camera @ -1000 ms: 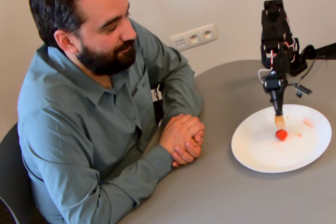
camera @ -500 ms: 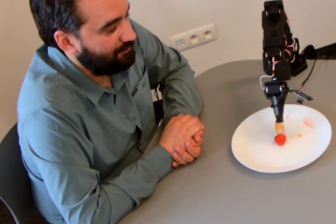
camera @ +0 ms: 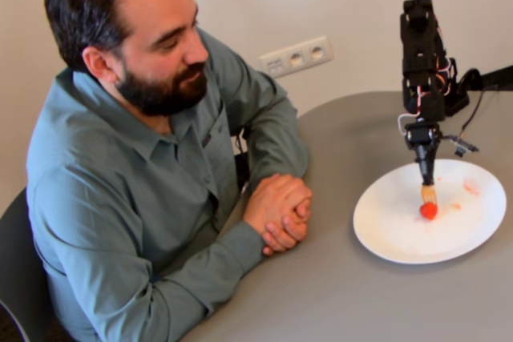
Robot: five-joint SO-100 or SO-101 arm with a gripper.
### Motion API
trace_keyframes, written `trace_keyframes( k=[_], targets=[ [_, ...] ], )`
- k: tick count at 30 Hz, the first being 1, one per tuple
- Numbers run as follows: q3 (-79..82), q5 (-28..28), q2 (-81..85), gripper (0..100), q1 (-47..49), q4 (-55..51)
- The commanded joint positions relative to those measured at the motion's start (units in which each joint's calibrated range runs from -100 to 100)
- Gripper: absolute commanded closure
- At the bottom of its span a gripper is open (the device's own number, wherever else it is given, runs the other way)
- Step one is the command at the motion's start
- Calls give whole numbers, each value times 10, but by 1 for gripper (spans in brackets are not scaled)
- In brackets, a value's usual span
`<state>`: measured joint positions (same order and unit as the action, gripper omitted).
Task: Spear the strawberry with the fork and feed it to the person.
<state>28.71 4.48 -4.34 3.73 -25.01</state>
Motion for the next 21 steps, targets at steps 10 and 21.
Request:
trace_keyframes(
  k=[10, 21],
  targets=[
    [-385, -2, 11, 98, 4, -316],
    [-389, -178, 263, 98, -75, -336]
  ],
)
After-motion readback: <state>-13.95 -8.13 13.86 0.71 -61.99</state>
